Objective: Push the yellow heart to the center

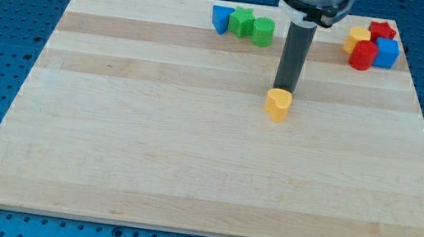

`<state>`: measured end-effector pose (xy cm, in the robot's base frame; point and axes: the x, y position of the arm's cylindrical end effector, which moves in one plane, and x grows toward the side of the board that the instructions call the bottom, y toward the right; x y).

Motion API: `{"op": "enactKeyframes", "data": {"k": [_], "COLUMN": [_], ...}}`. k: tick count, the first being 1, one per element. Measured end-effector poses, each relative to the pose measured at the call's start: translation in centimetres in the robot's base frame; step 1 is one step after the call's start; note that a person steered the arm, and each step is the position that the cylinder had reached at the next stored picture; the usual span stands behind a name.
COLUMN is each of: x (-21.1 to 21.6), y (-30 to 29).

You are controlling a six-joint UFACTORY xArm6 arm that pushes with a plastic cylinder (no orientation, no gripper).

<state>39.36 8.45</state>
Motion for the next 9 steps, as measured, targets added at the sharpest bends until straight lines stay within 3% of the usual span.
{"op": "enactKeyframes", "data": {"k": [1, 4, 5, 9], "x": [4.4, 6.0, 9.7, 14.2], "y": [1.5, 0.5, 0.0, -1.0]}}
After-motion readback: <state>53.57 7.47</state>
